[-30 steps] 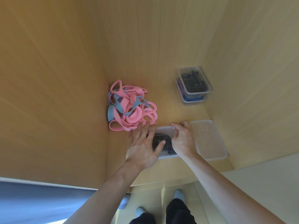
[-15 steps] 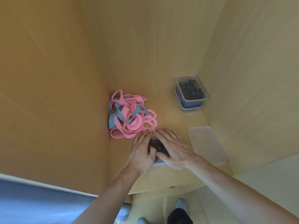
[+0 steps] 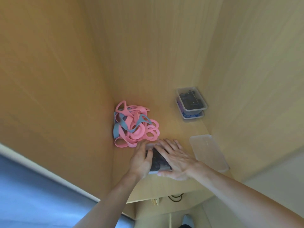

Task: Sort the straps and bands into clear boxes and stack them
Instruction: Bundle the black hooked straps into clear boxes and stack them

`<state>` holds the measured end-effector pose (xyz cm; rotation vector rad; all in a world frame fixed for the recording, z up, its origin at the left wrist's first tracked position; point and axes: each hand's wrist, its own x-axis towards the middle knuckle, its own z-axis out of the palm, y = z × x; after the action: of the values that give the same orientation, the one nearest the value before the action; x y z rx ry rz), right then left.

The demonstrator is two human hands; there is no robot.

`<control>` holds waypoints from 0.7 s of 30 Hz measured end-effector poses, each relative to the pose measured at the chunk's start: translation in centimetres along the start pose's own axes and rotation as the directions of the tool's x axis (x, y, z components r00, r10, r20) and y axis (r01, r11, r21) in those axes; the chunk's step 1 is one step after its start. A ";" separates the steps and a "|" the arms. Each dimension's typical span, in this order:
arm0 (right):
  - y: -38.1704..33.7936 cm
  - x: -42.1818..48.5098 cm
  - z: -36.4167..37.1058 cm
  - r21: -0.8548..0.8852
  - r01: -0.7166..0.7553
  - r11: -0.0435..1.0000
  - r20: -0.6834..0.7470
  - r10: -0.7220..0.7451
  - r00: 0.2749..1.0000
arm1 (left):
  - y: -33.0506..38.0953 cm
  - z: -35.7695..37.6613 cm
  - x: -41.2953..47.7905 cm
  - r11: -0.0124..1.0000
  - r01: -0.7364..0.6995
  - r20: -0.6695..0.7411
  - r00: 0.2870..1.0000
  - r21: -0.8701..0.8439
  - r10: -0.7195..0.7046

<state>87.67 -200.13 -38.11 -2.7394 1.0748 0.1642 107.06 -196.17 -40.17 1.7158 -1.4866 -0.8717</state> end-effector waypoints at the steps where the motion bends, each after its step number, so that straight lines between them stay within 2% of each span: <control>1: -0.1 -0.1 0.1 -0.003 -0.008 1.000 -0.004 0.008 1.000 | 0.0 0.1 -0.1 1.000 -0.011 -0.011 1.000 0.008 0.011; 7: -0.7 -0.5 0.8 -0.003 -0.040 0.999 -0.043 0.040 0.998 | -0.4 0.1 -0.2 0.997 -0.037 -0.024 0.999 0.068 0.038; 12: -1.1 -0.7 1.1 0.010 -0.056 0.998 -0.092 0.057 0.994 | -0.2 0.1 -0.1 1.000 -0.021 0.009 1.000 0.004 0.021; 15: -1.3 -0.8 1.1 0.021 -0.061 0.998 -0.099 0.063 0.993 | -0.6 0.1 0.0 0.999 -0.040 0.019 0.999 0.032 0.039; 19: -1.4 -0.7 0.6 0.011 -0.056 0.998 -0.080 0.056 0.995 | -0.5 -0.2 0.2 0.997 -0.052 0.063 0.997 0.060 0.048; 21: -1.6 -0.5 0.1 0.024 -0.055 0.998 -0.067 0.057 0.996 | -0.3 -0.7 0.3 1.000 -0.008 0.117 0.993 -0.003 0.008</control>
<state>88.39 -198.63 -37.87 -2.7149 1.1647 0.0674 107.85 -196.35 -40.11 1.6805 -1.5662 -0.9841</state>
